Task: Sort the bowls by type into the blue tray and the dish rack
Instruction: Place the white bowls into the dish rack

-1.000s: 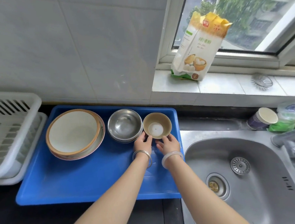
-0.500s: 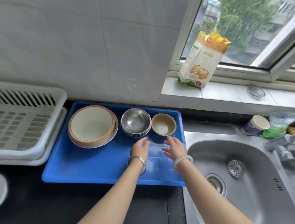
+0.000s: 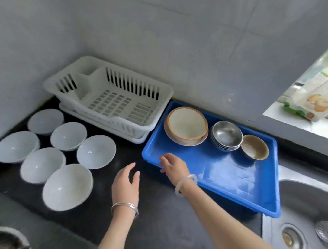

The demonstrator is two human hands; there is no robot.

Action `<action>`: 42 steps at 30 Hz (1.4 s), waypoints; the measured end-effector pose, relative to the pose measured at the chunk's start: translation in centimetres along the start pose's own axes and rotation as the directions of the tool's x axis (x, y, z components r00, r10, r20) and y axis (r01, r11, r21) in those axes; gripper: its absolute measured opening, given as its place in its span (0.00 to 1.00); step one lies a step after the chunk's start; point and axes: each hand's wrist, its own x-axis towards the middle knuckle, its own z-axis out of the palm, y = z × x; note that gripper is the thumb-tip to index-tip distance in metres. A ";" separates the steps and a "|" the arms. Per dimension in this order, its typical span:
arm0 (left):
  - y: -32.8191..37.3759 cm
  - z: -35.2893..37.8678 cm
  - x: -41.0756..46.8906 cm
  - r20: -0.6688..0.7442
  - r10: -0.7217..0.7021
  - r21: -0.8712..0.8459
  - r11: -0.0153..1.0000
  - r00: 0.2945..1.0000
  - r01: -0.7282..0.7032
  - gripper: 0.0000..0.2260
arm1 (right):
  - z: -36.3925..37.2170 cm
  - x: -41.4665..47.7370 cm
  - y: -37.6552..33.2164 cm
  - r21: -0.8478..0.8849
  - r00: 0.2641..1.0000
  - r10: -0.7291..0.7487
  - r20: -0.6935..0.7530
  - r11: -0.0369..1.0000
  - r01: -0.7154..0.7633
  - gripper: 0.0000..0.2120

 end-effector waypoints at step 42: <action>-15.1 -12.6 4.2 -0.079 -0.559 -0.842 0.480 0.826 0.244 0.13 | 18.4 -0.8 -10.0 -0.340 0.969 0.064 0.239 0.940 0.022 0.11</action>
